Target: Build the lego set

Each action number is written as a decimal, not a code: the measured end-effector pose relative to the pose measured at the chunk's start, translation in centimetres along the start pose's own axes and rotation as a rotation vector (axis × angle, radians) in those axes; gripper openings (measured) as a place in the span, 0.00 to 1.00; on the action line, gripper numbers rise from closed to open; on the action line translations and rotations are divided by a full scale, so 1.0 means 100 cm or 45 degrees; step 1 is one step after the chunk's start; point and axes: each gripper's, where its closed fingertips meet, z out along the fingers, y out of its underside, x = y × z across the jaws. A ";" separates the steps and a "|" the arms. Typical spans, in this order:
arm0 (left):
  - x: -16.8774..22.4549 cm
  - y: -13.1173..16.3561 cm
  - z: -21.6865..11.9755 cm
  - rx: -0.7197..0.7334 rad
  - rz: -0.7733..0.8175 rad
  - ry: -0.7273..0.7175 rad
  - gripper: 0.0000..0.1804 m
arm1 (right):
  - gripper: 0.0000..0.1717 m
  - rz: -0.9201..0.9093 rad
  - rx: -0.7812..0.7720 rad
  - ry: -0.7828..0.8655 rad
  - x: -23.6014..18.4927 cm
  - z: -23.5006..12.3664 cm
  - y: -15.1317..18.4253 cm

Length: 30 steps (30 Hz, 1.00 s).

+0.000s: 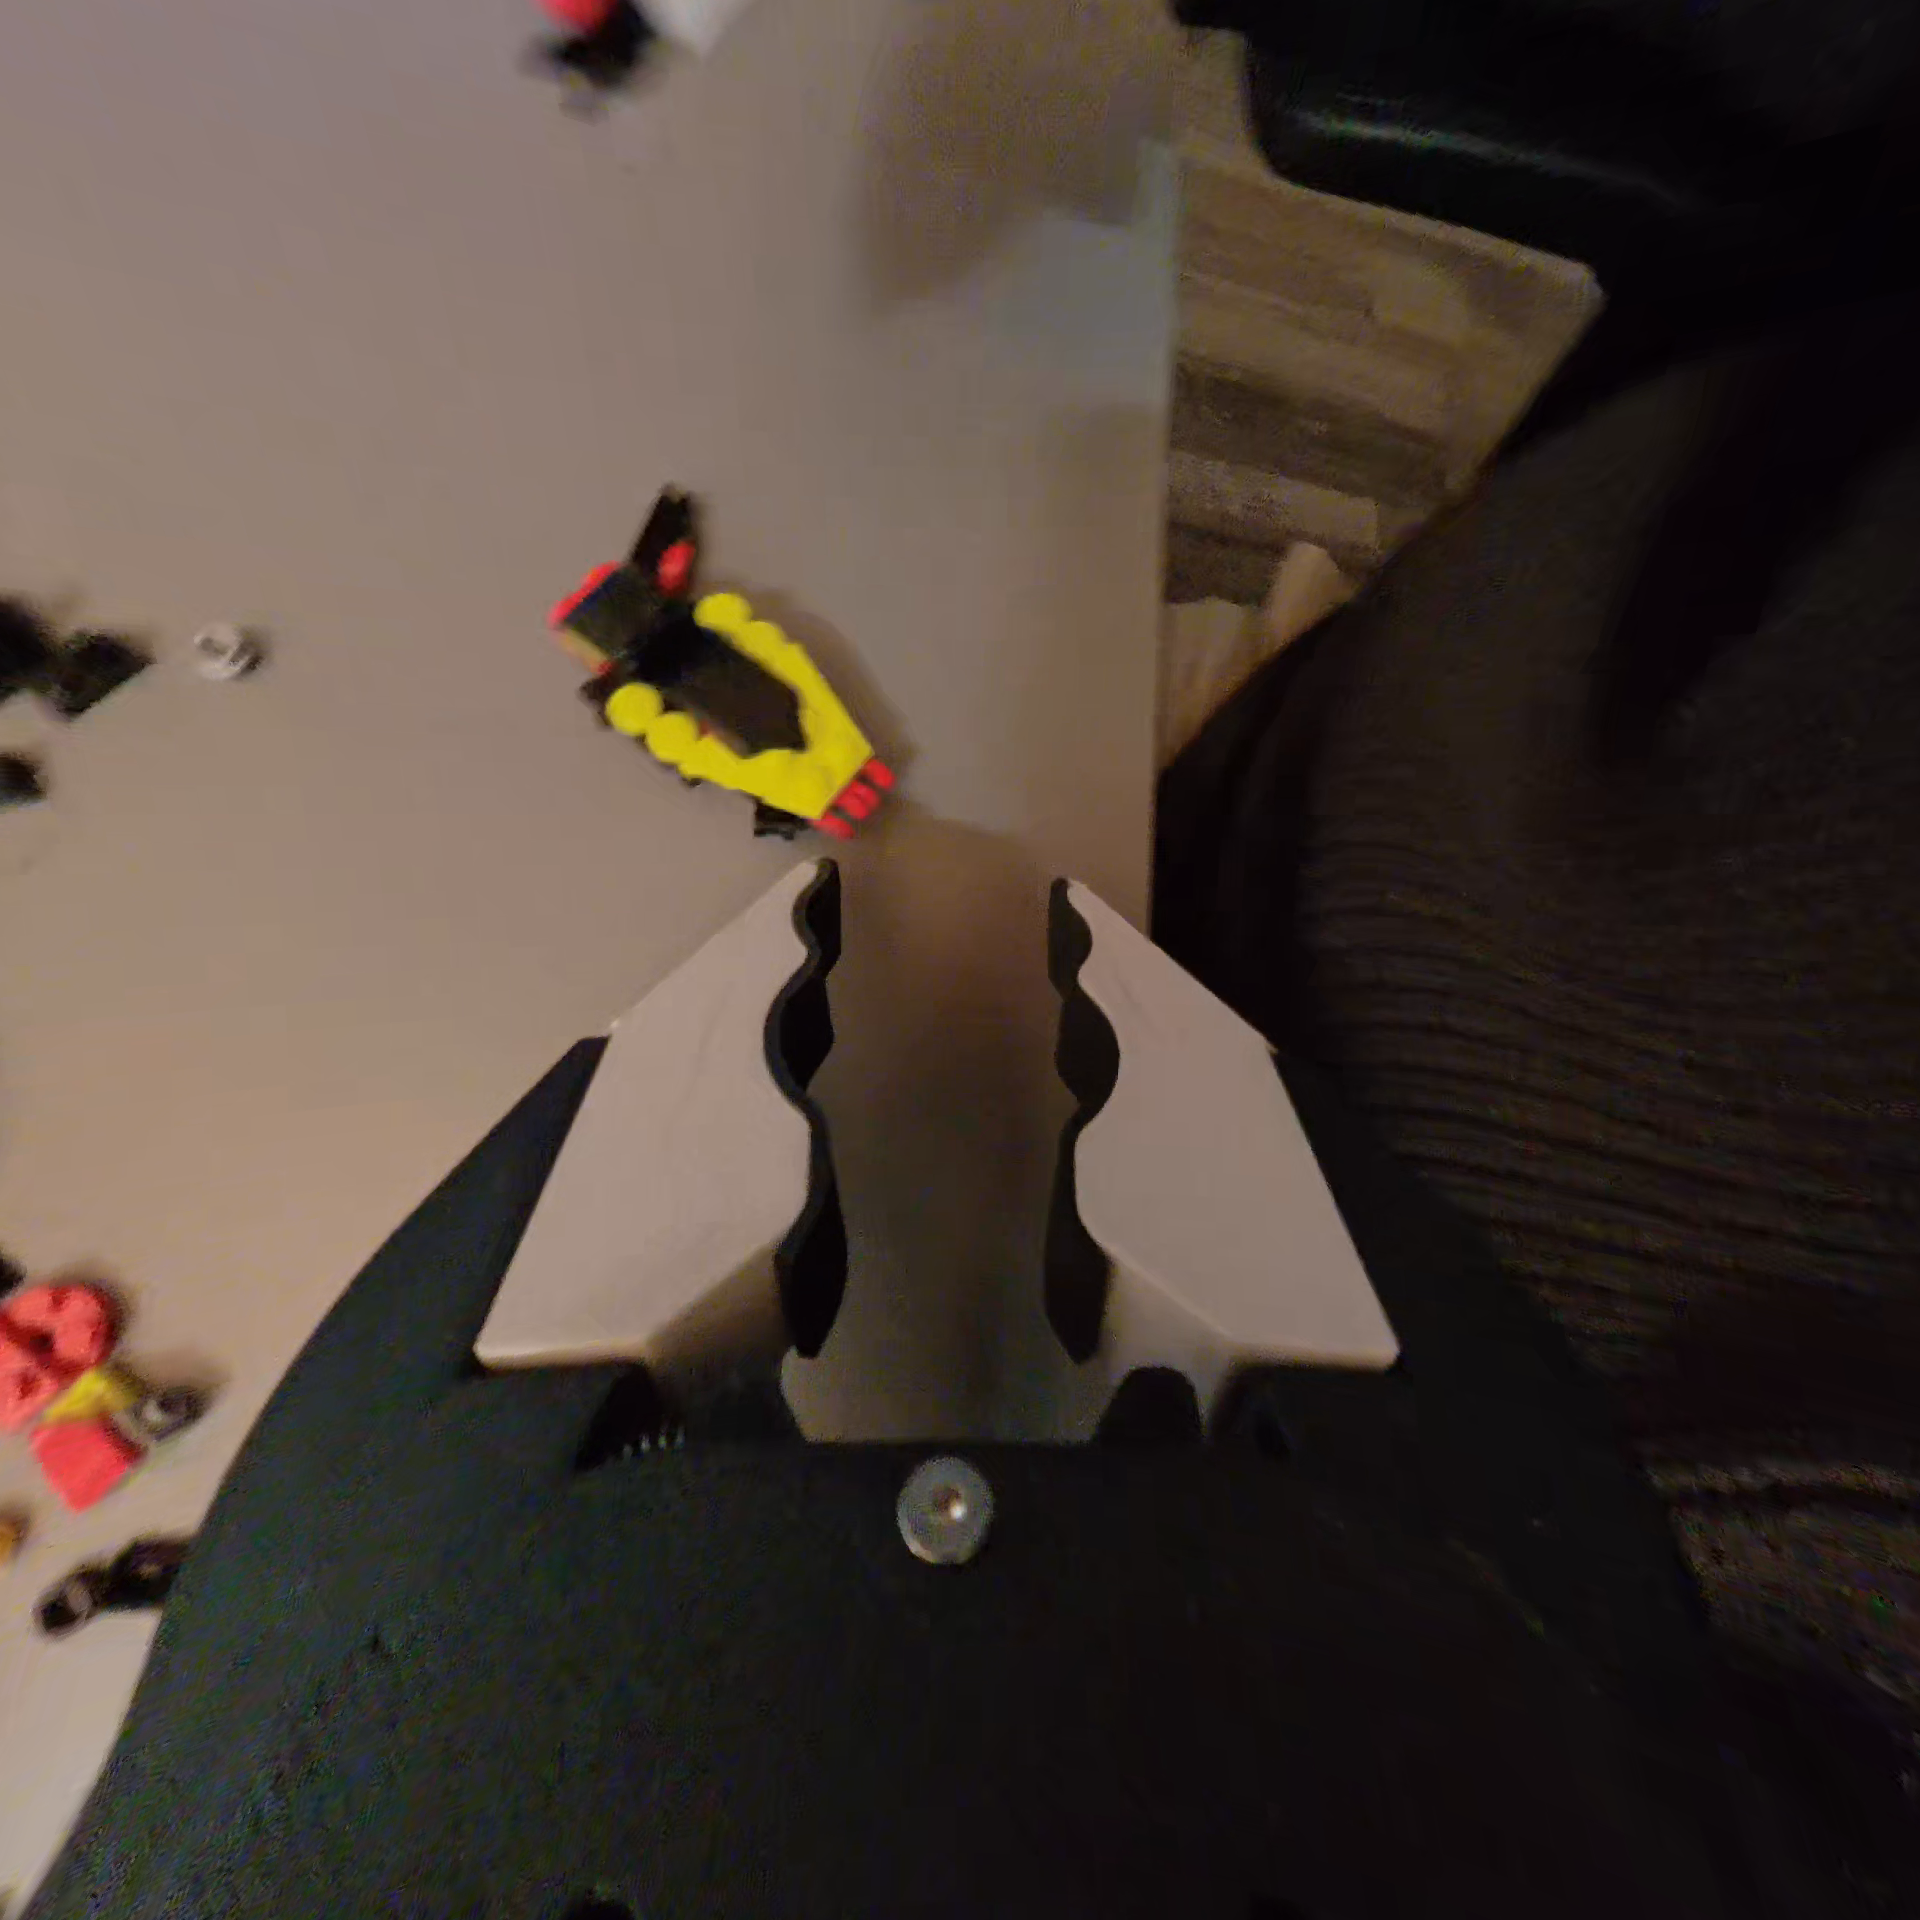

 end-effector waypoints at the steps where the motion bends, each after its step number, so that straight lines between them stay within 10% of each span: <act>1: 0.007 -0.001 -0.001 0.005 0.078 0.016 0.22 | 0.04 -0.016 0.018 0.036 0.005 -0.006 -0.004; 7: -0.026 -0.030 -0.011 0.146 0.254 -0.181 0.27 | 0.04 -0.024 0.086 0.080 0.010 -0.022 -0.014; 14: -0.051 -0.029 0.001 -0.121 0.521 0.014 0.54 | 0.04 -0.053 0.037 0.060 0.004 -0.018 -0.010; 19: -0.052 -0.036 0.020 -0.185 0.881 0.094 0.52 | 0.04 -0.036 0.060 0.040 0.002 -0.021 -0.012; 30: -0.054 -0.006 -0.002 -0.356 0.454 0.121 0.38 | 0.04 0.074 0.125 -0.058 0.003 -0.023 -0.014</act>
